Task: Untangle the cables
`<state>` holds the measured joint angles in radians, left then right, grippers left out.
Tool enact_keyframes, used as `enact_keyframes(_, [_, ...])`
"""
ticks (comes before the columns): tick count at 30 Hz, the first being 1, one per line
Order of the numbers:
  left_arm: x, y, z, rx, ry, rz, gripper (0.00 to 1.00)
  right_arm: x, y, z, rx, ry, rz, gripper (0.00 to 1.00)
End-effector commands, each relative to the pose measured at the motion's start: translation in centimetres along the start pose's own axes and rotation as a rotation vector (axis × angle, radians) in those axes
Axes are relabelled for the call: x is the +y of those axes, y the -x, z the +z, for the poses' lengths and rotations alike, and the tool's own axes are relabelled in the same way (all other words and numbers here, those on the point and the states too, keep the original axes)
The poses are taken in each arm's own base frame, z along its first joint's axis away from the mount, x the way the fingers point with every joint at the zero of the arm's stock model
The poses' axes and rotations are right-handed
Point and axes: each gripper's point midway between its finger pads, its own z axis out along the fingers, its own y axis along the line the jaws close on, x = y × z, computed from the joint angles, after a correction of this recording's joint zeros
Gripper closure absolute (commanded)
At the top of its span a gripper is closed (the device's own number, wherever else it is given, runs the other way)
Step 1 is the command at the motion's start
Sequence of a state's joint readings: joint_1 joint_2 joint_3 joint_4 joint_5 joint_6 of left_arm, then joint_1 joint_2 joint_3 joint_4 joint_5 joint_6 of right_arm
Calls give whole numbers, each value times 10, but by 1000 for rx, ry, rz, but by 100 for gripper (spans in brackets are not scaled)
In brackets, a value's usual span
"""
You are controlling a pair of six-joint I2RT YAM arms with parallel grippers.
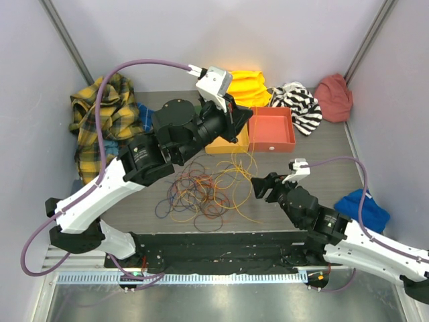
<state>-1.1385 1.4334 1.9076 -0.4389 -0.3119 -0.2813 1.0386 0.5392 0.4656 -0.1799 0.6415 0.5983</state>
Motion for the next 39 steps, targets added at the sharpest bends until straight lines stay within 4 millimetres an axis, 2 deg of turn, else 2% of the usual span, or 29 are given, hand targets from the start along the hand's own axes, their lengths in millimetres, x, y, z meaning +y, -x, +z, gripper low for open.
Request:
enact_keyframes(1, [-5, 18, -10, -42, -31, -22, 100, 14, 19, 6, -54, 16, 23, 34])
enact_keyframes(3, [-6, 18, -11, -43, -34, -27, 100, 13, 19, 9, -61, 2, 15, 37])
enact_keyframes(5, [-7, 17, -10, -38, -41, -32, 100, 15, 22, 10, -79, 5, 24, 46])
enact_keyframes(6, [-7, 16, -10, -38, -43, -35, 100, 15, 21, 12, -80, 5, 21, 57])
enact_keyframes(9, [-7, 14, -10, -32, -41, -35, 100, 18, 24, 13, -83, 8, 23, 77])
enact_keyframes(13, [-3, 15, -13, -38, -24, -28, 100, 15, 24, 9, -80, 9, 27, 98])
enact_keyframes(19, [10, 19, -18, -55, 33, 3, 100, -2, 26, -2, -84, -40, 21, 99])
enact_keyframes(26, [44, 21, -29, -61, 192, 69, 100, -30, 52, -20, -159, -148, 11, 99])
enact_keyframes(27, [51, 21, -32, -62, 231, 80, 100, -39, 59, -24, -190, -198, 12, 99])
enact_keyframes(30, [97, 21, -50, -48, 466, 139, 100, -61, 79, -39, -244, -310, 3, 99])
enact_keyframes(31, [117, 18, -54, -37, 540, 141, 100, -63, 88, -44, -265, -316, 15, 99])
enact_keyframes(33, [147, 5, -65, 4, 640, 131, 100, -69, 101, -55, -305, -337, 31, 99])
enact_keyframes(34, [173, -5, -71, 15, 710, 90, 100, -75, 111, -61, -333, -369, 42, 99])
enact_keyframes(36, [196, -25, -77, 64, 749, 44, 100, -80, 122, -70, -364, -389, 64, 99])
enact_keyframes(37, [219, -33, -82, 79, 807, 25, 100, -84, 132, -78, -392, -402, 86, 99])
enact_keyframes(38, [230, -51, -85, 111, 829, -7, 100, -84, 137, -82, -401, -404, 93, 99])
enact_keyframes(39, [241, -60, -89, 136, 861, -15, 100, -85, 146, -87, -420, -403, 113, 99])
